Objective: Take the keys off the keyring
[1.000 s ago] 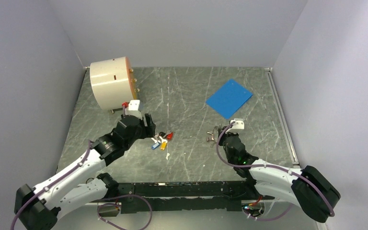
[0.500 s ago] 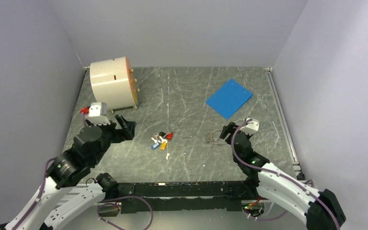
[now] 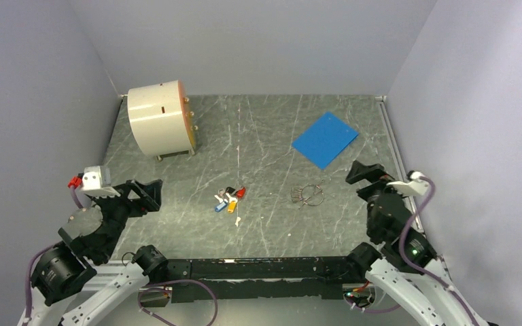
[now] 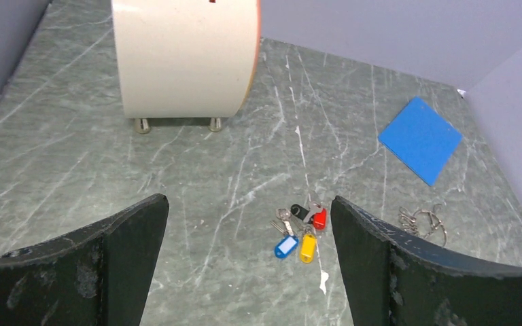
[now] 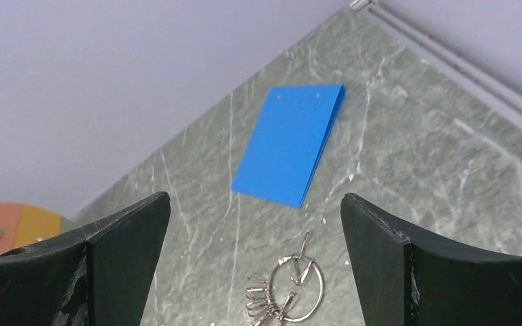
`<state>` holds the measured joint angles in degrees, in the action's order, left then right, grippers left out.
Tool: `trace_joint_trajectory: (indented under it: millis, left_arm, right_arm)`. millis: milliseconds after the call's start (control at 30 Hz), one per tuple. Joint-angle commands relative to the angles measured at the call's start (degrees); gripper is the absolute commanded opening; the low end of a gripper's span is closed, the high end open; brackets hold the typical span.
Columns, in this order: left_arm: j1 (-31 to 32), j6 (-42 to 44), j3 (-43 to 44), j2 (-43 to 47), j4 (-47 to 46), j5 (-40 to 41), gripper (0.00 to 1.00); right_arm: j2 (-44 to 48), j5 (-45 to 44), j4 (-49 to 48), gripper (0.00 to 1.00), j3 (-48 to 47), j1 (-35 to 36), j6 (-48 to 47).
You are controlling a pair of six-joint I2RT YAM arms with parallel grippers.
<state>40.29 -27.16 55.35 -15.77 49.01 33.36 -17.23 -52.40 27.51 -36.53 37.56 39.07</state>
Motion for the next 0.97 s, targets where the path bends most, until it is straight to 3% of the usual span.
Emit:
trace_joint_trajectory:
  millis: [0, 333, 667, 933]
  left_arm:
    - [-0.2, 2.3, 1.6, 1.1, 1.3, 3.7, 0.94]
    - [-0.2, 5.0, -1.2, 4.0, -2.1, 7.5, 0.94]
    - [-0.7, 7.1, -5.7, 6.1, -5.4, 12.4, 0.94]
    - [-5.3, 10.1, -8.0, 5.9, -8.5, 9.1, 0.94]
  right_arm:
    - [1.2, -2.9, 10.4, 0.99, -8.2, 0.0, -4.2]
    - [7.8, -4.1, 4.0, 0.99, -12.3, 0.0, -23.7]
    - [9.6, -4.5, -4.1, 0.99, -5.4, 0.0, -30.4]
    - [9.8, -3.1, -5.7, 0.99, -3.9, -0.1, -31.3]
